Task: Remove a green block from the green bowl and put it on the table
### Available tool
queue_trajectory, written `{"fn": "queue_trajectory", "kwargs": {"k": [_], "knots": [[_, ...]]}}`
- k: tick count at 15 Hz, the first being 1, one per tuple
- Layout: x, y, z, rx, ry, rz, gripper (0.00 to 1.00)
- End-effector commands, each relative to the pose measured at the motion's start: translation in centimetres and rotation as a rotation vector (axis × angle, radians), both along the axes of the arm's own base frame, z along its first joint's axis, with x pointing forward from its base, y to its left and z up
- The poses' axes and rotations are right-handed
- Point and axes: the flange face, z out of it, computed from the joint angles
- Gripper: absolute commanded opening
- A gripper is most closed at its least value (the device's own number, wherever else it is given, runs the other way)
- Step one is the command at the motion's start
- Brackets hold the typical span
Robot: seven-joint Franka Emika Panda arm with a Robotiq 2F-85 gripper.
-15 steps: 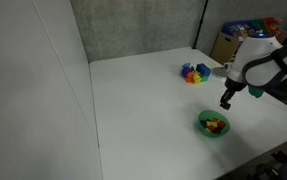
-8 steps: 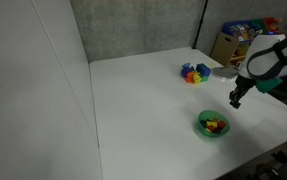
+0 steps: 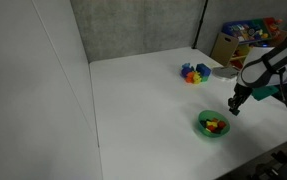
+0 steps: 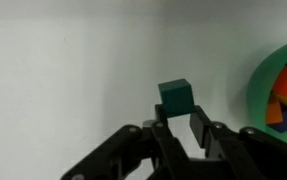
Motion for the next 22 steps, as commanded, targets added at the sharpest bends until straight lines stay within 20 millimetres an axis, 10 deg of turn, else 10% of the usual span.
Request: {"fn": "queue_trajectory", "kwargs": {"k": [1,17,18,19,22], "knots": [[0.9,-0.8,-1.9,-0.021,-0.010,-0.029,0.10],[0.7,-1.4,-6.6,-0.045,-0.050,-0.058,0.10],[0.7,-1.4,-6.6,-0.045,-0.049,-0.058,0.14],[0.6,-1.3,-6.6,-0.041,-0.048,-0.058,0.55],[0.8,-1.0,-5.8,-0.030,-0.052,-0.058,0.72]]}}
